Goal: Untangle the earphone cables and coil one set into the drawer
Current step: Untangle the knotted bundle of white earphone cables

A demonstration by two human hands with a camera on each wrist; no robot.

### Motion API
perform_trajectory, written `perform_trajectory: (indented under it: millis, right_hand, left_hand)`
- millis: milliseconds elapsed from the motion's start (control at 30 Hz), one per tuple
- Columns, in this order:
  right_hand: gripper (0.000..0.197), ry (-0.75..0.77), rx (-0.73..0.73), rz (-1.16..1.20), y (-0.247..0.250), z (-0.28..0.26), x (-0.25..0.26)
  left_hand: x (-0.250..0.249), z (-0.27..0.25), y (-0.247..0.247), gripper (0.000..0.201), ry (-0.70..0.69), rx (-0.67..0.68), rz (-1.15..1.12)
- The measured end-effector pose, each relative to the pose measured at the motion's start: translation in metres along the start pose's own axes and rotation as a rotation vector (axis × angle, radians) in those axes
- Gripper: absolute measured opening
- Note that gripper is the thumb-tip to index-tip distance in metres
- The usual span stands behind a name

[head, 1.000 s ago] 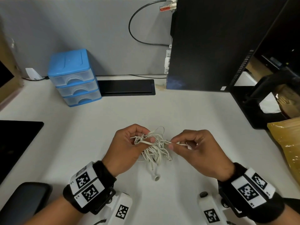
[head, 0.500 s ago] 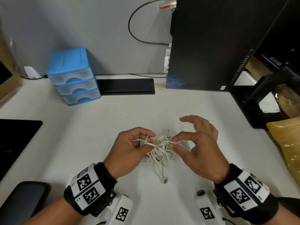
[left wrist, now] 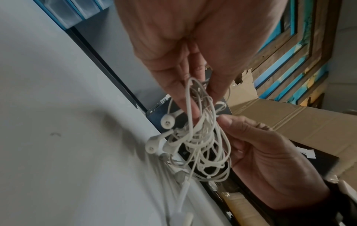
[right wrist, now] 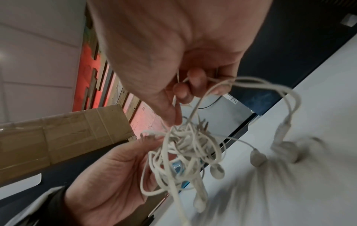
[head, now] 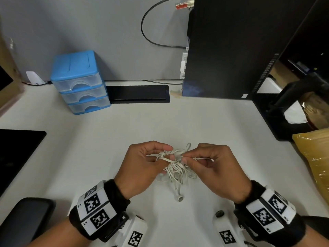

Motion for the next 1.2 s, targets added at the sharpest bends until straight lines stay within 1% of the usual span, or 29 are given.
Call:
perform_trajectory:
  millis: [67, 133, 200, 267, 367, 433, 467, 533, 567, 633, 667, 733, 767, 800, 833, 900, 933, 1000, 1033, 1100, 1200]
  right_hand:
    - [0.007, 0.004, -0.011, -0.035, -0.004, -0.001, -0.001]
    - [0.015, 0.016, -0.032, -0.054, -0.006, -0.003, -0.001]
    - [0.018, -0.003, -0.053, -0.004, -0.009, -0.005, 0.001]
    - [0.01, -0.076, -0.06, 0.086, -0.012, -0.006, 0.003]
    - [0.012, -0.233, -0.078, 0.335, -0.015, -0.006, 0.001]
    - [0.012, -0.329, -0.063, 0.488, -0.015, -0.007, 0.004]
    - [0.012, -0.349, -0.031, 0.533, -0.015, -0.008, 0.007]
    - [0.015, -0.326, 0.061, 0.527, -0.012, -0.008, 0.016]
    - [0.02, -0.293, 0.104, 0.504, -0.011, -0.008, 0.021]
    - [0.026, -0.247, 0.158, 0.472, -0.011, -0.009, 0.025]
    - [0.026, -0.237, 0.154, 0.454, -0.013, -0.01, 0.024]
    - [0.017, -0.255, 0.084, 0.437, -0.015, -0.011, 0.024]
    - [0.011, -0.279, 0.03, 0.459, -0.016, -0.012, 0.023]
    - [0.01, -0.311, -0.021, 0.506, -0.017, -0.012, 0.021]
    - [0.014, -0.357, -0.062, 0.567, -0.018, -0.011, 0.02]
    - [0.029, -0.413, -0.116, 0.661, -0.018, -0.011, 0.016]
    - [0.035, -0.41, -0.133, 0.671, -0.018, -0.011, 0.015]
    - [0.05, -0.363, -0.14, 0.605, -0.017, -0.012, 0.016]
    - [0.057, -0.329, -0.126, 0.552, -0.016, -0.012, 0.017]
    - [0.06, -0.27, -0.065, 0.475, -0.015, -0.011, 0.016]
    - [0.05, -0.196, 0.067, 0.426, -0.01, -0.008, 0.013]
  left_hand:
    - [0.0, -0.002, -0.003, 0.016, -0.03, 0.032, -0.012]
    - [-0.001, -0.005, -0.005, 0.017, -0.074, 0.065, 0.008]
    - [-0.001, -0.008, -0.007, 0.015, -0.116, 0.088, 0.037]
    - [-0.001, -0.012, -0.01, 0.014, -0.163, 0.113, 0.065]
    - [-0.003, -0.017, -0.014, 0.016, -0.313, 0.148, 0.235]
    - [-0.005, -0.017, -0.014, 0.023, -0.405, 0.16, 0.351]
    - [-0.005, -0.016, -0.012, 0.03, -0.41, 0.143, 0.369]
    - [-0.007, -0.014, -0.009, 0.042, -0.392, 0.07, 0.35]
    - [-0.008, -0.013, -0.008, 0.042, -0.393, 0.03, 0.335]
    - [-0.009, -0.011, -0.006, 0.032, -0.442, -0.011, 0.331]
    - [-0.008, -0.011, -0.005, 0.026, -0.471, -0.009, 0.327]
    - [-0.006, -0.011, -0.004, 0.021, -0.489, 0.01, 0.303]
    - [-0.005, -0.011, -0.004, 0.021, -0.489, 0.022, 0.292]
    - [-0.004, -0.012, -0.004, 0.02, -0.493, 0.035, 0.286]
    - [-0.004, -0.013, -0.006, 0.018, -0.5, 0.046, 0.286]
    - [-0.003, -0.015, -0.009, 0.013, -0.516, 0.061, 0.285]
    - [-0.003, -0.016, -0.01, 0.011, -0.522, 0.068, 0.283]
    - [-0.003, -0.016, -0.011, 0.008, -0.53, 0.092, 0.285]
    - [-0.003, -0.016, -0.01, 0.009, -0.531, 0.108, 0.291]
    - [-0.004, -0.015, -0.009, 0.012, -0.531, 0.142, 0.306]
    - [-0.006, -0.015, -0.009, 0.013, -0.537, 0.192, 0.323]
Point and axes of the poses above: each hand's wrist, its own z-axis towards the middle knuckle, its own y-axis out of the back of the hand, x = y × z, the point moved 2 cm from there along z, towards the middle knuckle, and after that the axes turned 12 degrees about -z, right-handed, at the moved point
